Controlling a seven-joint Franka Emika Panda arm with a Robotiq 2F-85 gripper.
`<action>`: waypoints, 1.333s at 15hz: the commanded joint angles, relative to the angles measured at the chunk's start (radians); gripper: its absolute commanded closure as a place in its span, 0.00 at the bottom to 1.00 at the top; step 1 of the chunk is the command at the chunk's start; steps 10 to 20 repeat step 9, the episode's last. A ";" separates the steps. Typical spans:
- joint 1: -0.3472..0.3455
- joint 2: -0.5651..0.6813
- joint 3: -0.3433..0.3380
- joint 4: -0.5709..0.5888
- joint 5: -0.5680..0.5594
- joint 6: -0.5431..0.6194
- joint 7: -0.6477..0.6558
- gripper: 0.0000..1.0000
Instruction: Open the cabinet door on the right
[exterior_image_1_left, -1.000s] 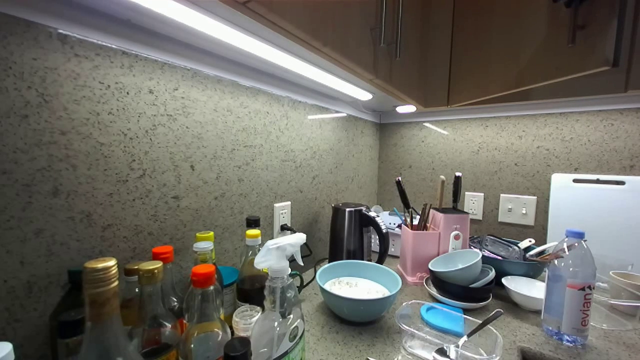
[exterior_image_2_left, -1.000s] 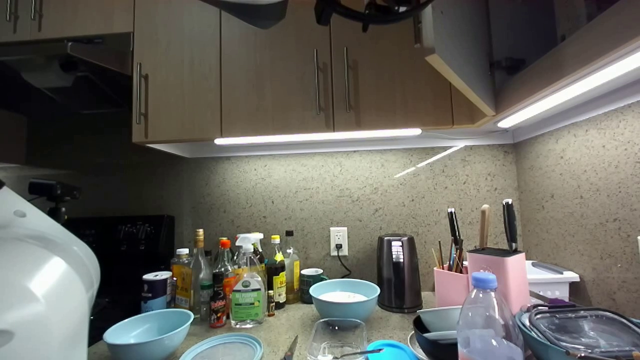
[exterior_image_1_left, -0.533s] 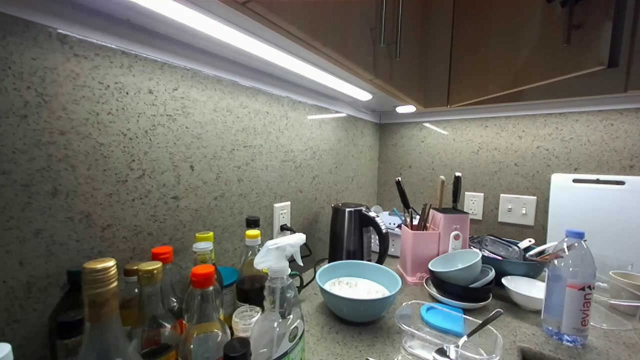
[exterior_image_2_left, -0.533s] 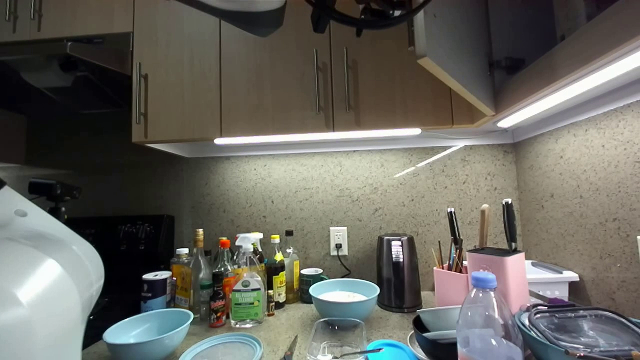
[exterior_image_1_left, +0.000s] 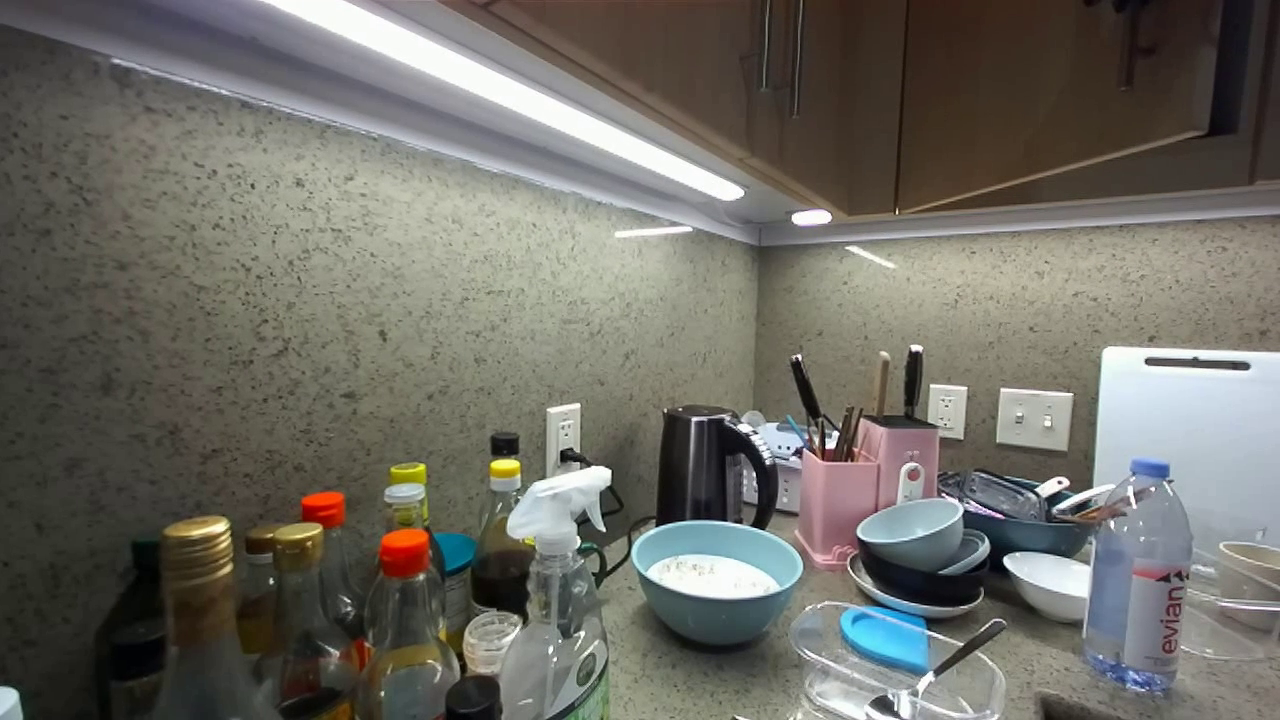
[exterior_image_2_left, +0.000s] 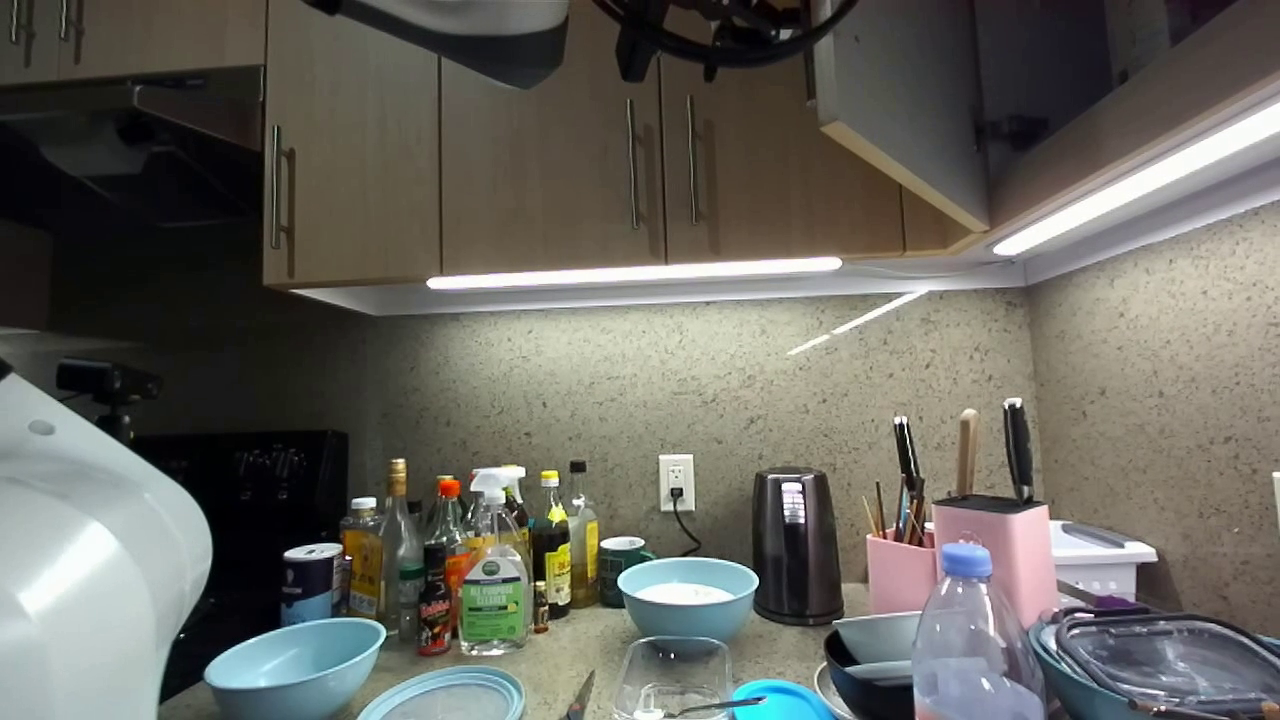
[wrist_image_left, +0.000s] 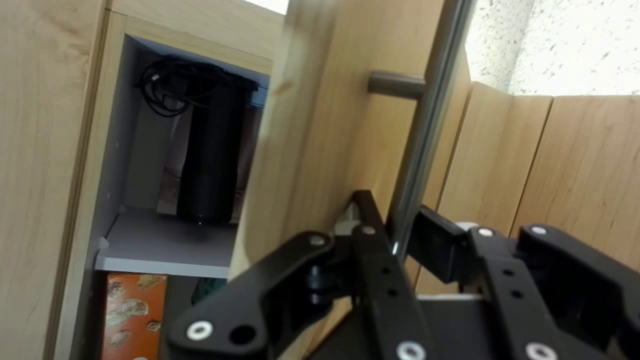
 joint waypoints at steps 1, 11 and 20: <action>0.070 -0.164 0.019 -0.167 -0.009 0.020 -0.083 0.59; 0.135 -0.269 0.091 -0.242 0.023 0.020 -0.135 0.33; 0.135 -0.269 0.091 -0.242 0.023 0.020 -0.135 0.33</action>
